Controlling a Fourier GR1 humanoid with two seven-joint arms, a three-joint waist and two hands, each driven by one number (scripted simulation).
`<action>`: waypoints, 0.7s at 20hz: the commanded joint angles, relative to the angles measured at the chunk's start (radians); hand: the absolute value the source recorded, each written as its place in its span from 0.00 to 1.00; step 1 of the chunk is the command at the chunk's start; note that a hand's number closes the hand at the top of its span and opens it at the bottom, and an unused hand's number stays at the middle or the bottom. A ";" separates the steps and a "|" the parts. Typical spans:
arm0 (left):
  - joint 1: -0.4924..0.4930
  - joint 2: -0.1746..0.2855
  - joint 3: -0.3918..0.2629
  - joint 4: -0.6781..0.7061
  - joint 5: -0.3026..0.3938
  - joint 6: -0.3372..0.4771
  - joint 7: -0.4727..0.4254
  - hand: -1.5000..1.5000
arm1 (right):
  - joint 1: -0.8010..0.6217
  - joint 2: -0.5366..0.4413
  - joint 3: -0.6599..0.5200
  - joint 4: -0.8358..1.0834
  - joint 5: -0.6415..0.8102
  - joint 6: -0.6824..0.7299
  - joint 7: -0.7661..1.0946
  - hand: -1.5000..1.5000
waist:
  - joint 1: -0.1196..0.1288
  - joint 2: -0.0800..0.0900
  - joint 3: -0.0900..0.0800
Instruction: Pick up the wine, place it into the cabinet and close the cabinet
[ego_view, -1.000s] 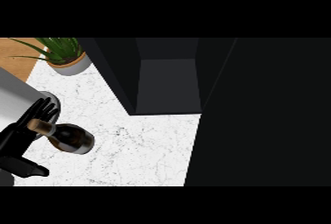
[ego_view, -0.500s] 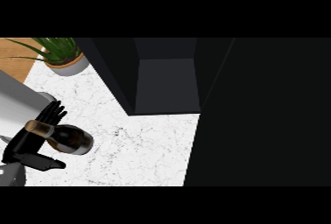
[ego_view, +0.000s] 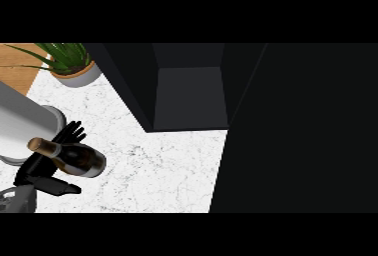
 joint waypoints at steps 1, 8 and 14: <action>-0.004 0.031 -0.014 0.059 0.002 -0.157 -0.129 0.00 | 0.025 -0.029 0.019 -0.162 0.087 -0.010 0.083 0.00 | 0.001 -0.001 -0.001; -0.034 -0.048 -0.069 0.107 -0.034 -0.063 -0.211 0.00 | 0.039 -0.048 0.047 -0.137 0.074 -0.025 0.022 0.00 | -0.009 0.001 -0.001; -0.058 -0.013 -0.040 0.131 0.037 -0.134 -0.200 1.00 | 0.033 -0.095 -0.025 -0.159 0.024 -0.024 0.033 0.00 | 0.005 0.000 0.001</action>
